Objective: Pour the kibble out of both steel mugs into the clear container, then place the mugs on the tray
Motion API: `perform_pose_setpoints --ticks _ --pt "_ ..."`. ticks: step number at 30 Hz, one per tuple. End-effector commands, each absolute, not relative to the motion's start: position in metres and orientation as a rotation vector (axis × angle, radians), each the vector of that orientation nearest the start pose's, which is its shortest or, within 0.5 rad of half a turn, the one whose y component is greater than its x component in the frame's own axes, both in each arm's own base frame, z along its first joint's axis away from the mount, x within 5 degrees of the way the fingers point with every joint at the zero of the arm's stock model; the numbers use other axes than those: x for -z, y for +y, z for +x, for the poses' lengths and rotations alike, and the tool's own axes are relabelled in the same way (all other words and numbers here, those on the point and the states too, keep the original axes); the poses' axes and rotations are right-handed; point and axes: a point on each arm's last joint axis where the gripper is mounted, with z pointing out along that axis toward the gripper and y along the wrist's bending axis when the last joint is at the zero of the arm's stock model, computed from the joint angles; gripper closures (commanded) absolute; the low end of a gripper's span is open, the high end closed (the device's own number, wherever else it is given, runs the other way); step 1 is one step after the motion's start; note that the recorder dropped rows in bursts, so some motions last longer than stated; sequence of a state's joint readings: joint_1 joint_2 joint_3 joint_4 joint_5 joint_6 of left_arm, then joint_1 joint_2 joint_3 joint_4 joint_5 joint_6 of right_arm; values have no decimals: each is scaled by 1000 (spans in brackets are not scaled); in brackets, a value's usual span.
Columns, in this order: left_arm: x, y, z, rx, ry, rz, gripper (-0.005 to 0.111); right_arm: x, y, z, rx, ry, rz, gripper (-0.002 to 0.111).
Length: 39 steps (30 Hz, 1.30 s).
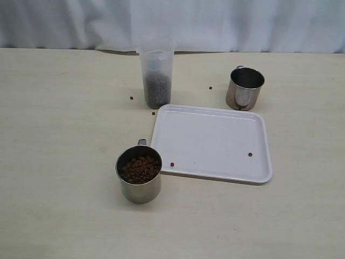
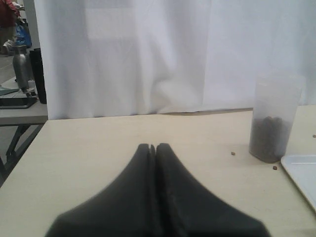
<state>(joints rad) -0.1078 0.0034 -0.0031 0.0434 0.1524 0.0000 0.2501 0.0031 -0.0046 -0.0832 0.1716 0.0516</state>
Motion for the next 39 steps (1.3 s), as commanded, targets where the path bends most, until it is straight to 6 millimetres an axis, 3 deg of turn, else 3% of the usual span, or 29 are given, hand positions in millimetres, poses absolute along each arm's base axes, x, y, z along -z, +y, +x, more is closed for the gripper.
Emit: perform_pose_setpoints --ticks 1,7,39 --pt "-200 -6 56 53 1621 126 107 -197 7 56 -80 1654 -149 103" --pt "-200 -6 56 53 1621 126 107 -197 2 56 -35 1660 -41 103" --pt "-200 -5 56 7 1617 162 107 -197 6 56 -89 1658 -102 103"
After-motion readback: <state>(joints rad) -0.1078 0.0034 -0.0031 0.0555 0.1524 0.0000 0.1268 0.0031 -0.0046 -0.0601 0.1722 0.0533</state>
